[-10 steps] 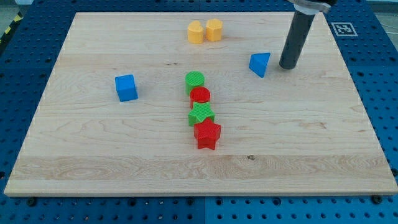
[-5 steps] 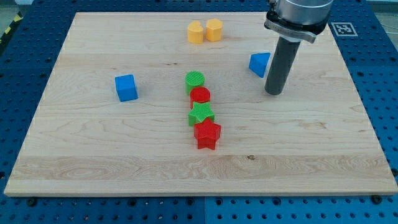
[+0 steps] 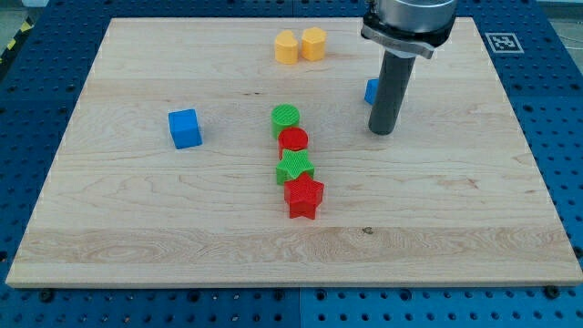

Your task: Slide the blue triangle diagonally to the top right of the green circle

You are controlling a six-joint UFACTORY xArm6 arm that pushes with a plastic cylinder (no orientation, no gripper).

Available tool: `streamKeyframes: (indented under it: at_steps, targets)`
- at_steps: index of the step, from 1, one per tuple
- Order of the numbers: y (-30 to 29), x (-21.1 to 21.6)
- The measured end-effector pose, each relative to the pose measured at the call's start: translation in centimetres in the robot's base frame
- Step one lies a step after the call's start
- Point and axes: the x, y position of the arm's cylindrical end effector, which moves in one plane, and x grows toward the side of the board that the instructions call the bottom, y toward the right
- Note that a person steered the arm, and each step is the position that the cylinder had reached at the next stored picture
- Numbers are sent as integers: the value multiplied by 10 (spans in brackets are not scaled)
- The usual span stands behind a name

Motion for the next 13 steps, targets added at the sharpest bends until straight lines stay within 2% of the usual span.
streamKeyframes:
  at_steps: [1, 3, 7, 10, 12, 13]
  targets:
    - [0, -16]
    - [20, -21]
    - [12, -76]
    - [-19, -71]
    - [-4, -95]
    - [18, -89]
